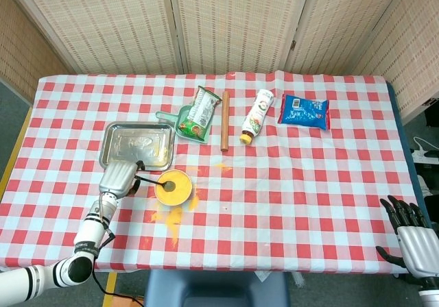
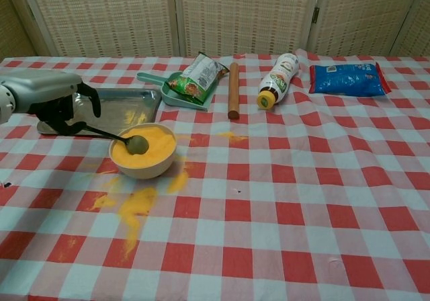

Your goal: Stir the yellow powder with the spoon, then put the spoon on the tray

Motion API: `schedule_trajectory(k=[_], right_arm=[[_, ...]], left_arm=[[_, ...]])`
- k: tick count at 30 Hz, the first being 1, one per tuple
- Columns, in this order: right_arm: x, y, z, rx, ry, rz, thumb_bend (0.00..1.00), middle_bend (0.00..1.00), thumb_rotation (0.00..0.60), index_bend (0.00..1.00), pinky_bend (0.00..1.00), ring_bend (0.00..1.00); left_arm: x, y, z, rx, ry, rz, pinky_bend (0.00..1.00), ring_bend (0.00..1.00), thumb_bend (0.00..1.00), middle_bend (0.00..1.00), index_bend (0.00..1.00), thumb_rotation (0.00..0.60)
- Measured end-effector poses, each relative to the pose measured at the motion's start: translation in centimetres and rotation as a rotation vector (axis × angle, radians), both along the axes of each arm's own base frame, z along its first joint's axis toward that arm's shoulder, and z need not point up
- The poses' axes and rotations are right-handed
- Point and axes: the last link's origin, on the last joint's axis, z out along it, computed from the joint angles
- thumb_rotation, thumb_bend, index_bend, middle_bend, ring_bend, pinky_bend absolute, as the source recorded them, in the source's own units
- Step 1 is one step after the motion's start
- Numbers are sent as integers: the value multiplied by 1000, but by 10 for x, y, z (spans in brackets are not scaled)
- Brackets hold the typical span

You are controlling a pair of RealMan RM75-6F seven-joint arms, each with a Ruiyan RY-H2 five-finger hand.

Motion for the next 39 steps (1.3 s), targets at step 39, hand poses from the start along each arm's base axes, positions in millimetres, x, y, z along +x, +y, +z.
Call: schedule_trajectory(k=[39], right_arm=[[-1,-1,-1,-3,5,-10,122,0,600,0,0,0]], left_arm=[[-6,26,12,-99,61,136,1000,1000,474,1000,458,600]])
